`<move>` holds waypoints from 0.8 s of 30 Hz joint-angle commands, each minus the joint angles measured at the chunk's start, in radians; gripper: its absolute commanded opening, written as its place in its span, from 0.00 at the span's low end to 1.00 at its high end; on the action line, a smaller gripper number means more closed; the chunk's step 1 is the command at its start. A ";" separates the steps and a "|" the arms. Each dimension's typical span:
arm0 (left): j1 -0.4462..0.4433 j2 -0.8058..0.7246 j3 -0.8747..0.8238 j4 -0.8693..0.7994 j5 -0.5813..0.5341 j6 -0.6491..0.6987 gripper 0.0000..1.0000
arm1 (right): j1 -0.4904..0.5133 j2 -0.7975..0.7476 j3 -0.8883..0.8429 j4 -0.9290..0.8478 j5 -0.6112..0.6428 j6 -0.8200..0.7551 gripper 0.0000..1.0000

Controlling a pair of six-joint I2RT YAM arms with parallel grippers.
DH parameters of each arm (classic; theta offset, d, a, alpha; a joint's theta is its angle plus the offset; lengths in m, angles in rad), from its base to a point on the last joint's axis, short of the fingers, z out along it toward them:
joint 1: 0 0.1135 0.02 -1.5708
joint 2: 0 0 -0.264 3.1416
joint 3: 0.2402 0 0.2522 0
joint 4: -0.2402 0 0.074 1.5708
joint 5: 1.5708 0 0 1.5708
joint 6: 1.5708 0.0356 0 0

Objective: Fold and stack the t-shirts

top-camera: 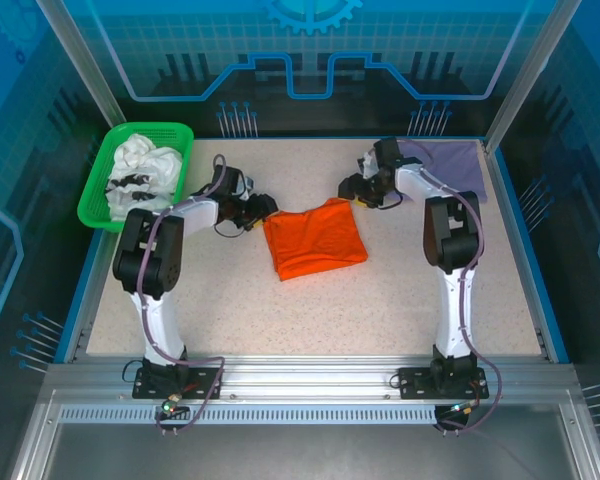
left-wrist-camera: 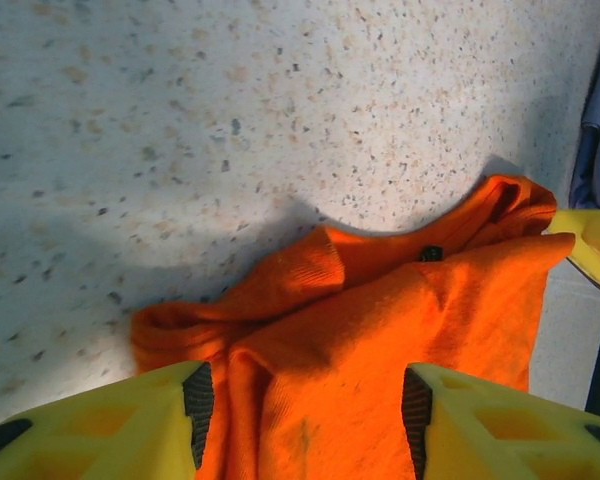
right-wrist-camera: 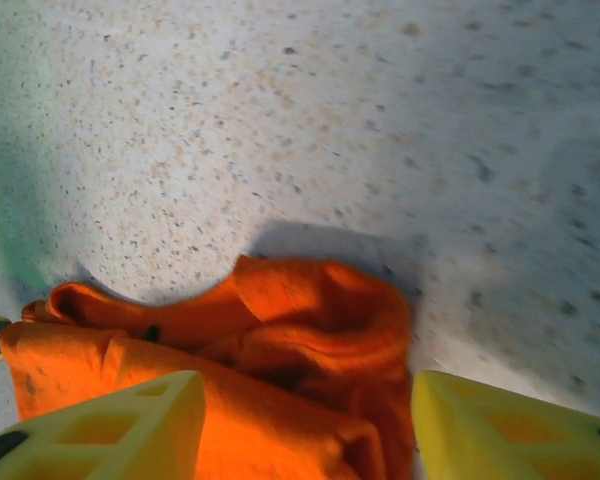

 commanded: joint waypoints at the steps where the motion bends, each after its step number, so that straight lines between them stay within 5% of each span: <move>1: 0.002 0.034 0.045 0.018 0.063 0.039 0.55 | 0.020 0.040 0.046 -0.024 -0.025 -0.025 0.52; 8: 0.002 0.057 0.060 0.028 0.094 0.035 0.51 | 0.020 0.075 0.054 -0.050 -0.039 -0.026 0.31; 15: -0.001 0.059 0.053 0.048 0.120 0.029 0.22 | 0.018 0.070 0.080 -0.087 -0.072 -0.020 0.04; 19: -0.001 0.015 0.014 0.097 0.131 0.013 0.00 | 0.019 0.036 0.067 -0.090 -0.071 -0.015 0.00; 24: 0.000 -0.080 -0.070 0.191 0.119 -0.018 0.00 | 0.022 -0.018 0.064 -0.108 -0.085 0.000 0.00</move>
